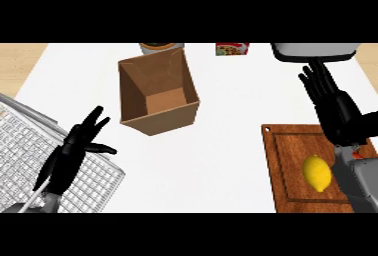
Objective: Pick the lemon from the cutting board and place it in the cardboard box
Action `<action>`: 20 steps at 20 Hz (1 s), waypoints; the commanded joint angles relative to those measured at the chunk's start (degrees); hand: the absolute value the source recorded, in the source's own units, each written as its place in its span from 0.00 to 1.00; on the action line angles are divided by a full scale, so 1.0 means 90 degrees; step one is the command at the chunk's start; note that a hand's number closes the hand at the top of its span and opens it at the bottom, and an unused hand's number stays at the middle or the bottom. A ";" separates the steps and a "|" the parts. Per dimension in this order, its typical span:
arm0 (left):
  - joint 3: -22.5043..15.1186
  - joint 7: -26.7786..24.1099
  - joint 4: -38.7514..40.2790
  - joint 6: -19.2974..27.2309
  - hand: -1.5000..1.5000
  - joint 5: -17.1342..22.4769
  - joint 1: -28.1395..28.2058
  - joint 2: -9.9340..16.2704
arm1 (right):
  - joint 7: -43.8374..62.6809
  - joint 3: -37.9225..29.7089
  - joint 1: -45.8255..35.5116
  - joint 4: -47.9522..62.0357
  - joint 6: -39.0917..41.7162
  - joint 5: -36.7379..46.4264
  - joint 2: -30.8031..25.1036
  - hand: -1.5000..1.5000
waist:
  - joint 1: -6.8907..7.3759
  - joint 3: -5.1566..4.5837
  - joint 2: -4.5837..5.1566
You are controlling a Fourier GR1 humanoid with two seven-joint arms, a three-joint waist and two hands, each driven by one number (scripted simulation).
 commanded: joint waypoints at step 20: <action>0.1896 0.0229 -0.0212 -0.0494 0.50 -0.2355 0.0711 -0.1304 | 0.0158 -0.0505 0.2134 -0.0420 -0.2034 0.2770 -0.1620 0.00 | -0.0159 -0.0332 0.0092</action>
